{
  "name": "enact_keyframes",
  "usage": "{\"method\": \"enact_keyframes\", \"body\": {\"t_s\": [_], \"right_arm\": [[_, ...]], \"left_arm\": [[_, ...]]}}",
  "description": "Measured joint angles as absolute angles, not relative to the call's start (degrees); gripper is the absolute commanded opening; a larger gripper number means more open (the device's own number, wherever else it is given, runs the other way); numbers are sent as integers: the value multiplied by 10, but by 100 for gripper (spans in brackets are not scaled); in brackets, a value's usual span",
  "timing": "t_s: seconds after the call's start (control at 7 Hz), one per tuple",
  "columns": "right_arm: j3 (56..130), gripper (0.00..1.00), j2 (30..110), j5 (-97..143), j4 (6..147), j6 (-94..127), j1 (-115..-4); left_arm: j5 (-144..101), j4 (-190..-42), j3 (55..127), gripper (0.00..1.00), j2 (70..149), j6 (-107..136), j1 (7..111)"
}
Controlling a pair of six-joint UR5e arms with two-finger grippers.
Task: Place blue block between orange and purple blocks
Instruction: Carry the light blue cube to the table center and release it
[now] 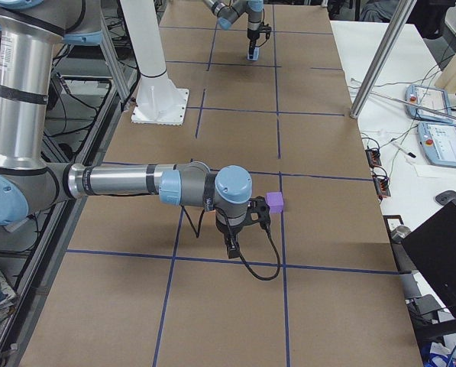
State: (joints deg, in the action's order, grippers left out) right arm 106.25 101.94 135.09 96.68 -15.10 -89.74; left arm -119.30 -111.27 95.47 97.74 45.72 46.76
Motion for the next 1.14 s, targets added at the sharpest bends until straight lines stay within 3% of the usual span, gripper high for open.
{"method": "enact_keyframes", "body": {"t_s": [0.57,1.0,1.14], "right_arm": [[1063,100,1020,1351,967,-150,-897],[1063,100,1020,1351,967,-150,-897],[1062,100,1020,1351,967,-150,-897]], "left_arm": [[-1191,-942,965,26,1169,491,439],[-1142,-922,846,26,1355,652,342],[-1128,-924,804,31,1399,676,320]]}}
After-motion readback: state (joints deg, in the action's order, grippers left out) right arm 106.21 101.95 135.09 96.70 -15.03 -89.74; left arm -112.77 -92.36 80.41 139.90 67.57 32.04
